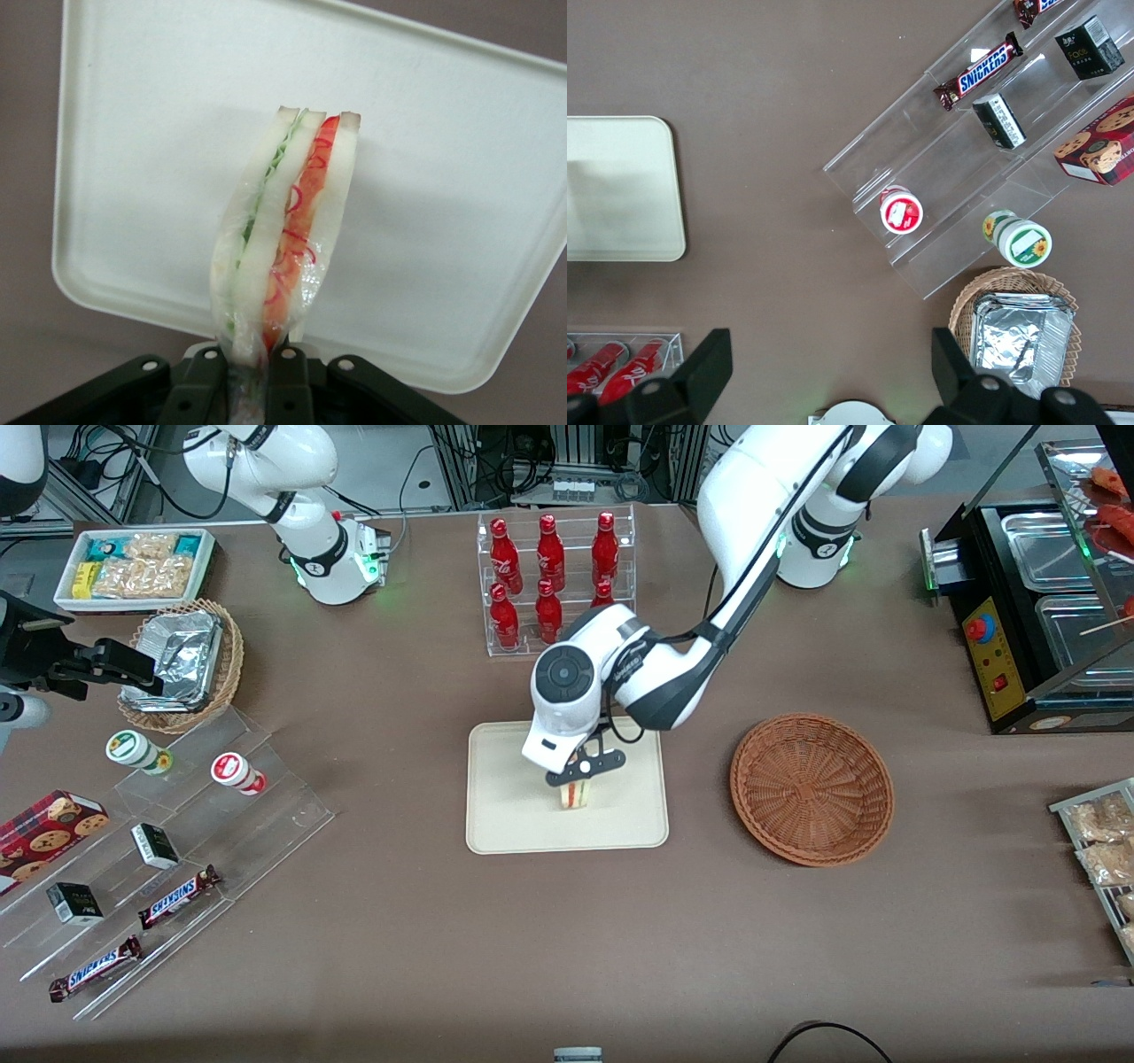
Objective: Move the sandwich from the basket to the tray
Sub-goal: 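Lower the sandwich onto the tray and open the left gripper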
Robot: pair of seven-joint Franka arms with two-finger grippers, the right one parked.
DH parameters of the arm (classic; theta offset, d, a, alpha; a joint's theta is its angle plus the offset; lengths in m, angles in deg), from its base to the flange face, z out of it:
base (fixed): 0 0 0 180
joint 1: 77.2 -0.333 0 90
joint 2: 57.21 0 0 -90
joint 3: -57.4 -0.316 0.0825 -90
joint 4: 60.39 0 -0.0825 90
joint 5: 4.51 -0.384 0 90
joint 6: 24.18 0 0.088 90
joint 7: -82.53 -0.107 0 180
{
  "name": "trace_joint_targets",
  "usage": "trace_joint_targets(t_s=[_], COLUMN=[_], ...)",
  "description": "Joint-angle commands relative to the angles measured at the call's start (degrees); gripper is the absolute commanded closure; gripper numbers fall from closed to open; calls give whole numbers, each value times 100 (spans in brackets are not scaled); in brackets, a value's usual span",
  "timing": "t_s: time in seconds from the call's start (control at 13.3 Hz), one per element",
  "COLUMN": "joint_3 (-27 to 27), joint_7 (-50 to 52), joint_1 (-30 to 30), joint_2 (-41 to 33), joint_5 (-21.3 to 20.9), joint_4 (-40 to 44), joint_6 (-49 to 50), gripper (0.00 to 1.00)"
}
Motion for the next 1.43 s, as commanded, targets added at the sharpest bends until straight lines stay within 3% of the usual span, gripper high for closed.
trace_joint_targets(t_s=[0.0, 1.21, 1.28, 1.36], joint_3=[-51, -86, -86, -86], joint_7=[193, 501, 501, 449], joint_1=[74, 232, 232, 232], joint_2=[537, 907, 916, 907], joint_5=[-31, -304, -304, -313], joint_4=[862, 960, 952, 926], joint_6=[247, 64, -24, -103], gripper=[100, 100, 72, 1])
